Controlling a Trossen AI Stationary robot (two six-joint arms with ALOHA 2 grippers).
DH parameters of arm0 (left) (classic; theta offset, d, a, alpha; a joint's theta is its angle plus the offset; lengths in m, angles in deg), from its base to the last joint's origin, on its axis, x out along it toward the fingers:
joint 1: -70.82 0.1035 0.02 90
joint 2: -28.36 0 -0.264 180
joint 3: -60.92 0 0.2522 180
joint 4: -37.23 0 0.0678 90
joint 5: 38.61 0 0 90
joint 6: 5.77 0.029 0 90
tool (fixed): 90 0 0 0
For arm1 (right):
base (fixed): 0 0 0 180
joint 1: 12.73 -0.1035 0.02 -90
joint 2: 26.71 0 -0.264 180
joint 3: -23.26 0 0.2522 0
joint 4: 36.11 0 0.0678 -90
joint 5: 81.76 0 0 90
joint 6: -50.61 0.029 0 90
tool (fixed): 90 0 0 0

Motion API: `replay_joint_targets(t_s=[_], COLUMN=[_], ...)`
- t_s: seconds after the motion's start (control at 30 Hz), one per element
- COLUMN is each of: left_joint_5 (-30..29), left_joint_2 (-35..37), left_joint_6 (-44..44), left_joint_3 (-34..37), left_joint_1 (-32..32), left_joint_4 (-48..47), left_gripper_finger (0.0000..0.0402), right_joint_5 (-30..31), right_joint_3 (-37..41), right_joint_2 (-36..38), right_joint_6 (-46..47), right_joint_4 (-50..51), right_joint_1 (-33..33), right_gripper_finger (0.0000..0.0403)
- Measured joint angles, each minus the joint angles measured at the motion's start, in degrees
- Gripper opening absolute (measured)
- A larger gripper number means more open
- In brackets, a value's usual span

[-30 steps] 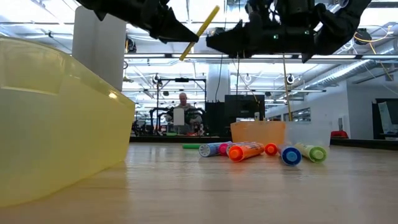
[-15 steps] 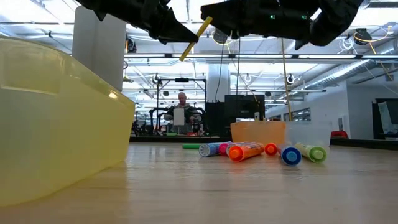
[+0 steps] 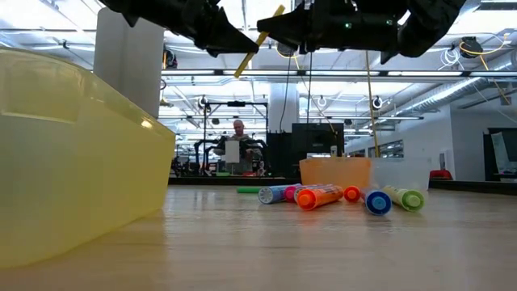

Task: Pick & Place Markers
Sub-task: Put the yellow pen into the orange bin

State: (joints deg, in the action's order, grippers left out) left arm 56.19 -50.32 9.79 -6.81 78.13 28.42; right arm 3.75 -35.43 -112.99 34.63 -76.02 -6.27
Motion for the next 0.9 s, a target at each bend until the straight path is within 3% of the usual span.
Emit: replay_joint_targets(t_s=[0.1, 0.27, 0.53, 0.9], left_joint_5=[0.7, 0.2, -2.3, -3.2], left_joint_2=[-0.2, -1.0, -1.0, -1.1], left_joint_6=[0.2, -3.8, -9.5, -9.9], left_joint_3=[0.0, 0.0, 0.0, 0.0], left_joint_1=[0.1, 0.1, -0.1, 0.0], left_joint_4=[1.4, 6.2, 5.7, 3.9], left_gripper_finger=[0.0022, 0.0069, 0.0156, 0.0199], right_joint_5=[-1.0, -0.5, 1.0, 6.2], right_joint_3=[0.0, -0.5, -0.2, -0.2], right_joint_2=[0.0, 0.2, 3.2, 6.8], right_joint_6=[0.5, 3.3, 9.8, 13.0], right_joint_4=[-0.3, 1.0, 17.8, 35.6], right_joint_1=[0.6, 1.9, 8.4, 24.4], right_gripper_finger=[0.0036, 0.0035, 0.0035, 0.0035])
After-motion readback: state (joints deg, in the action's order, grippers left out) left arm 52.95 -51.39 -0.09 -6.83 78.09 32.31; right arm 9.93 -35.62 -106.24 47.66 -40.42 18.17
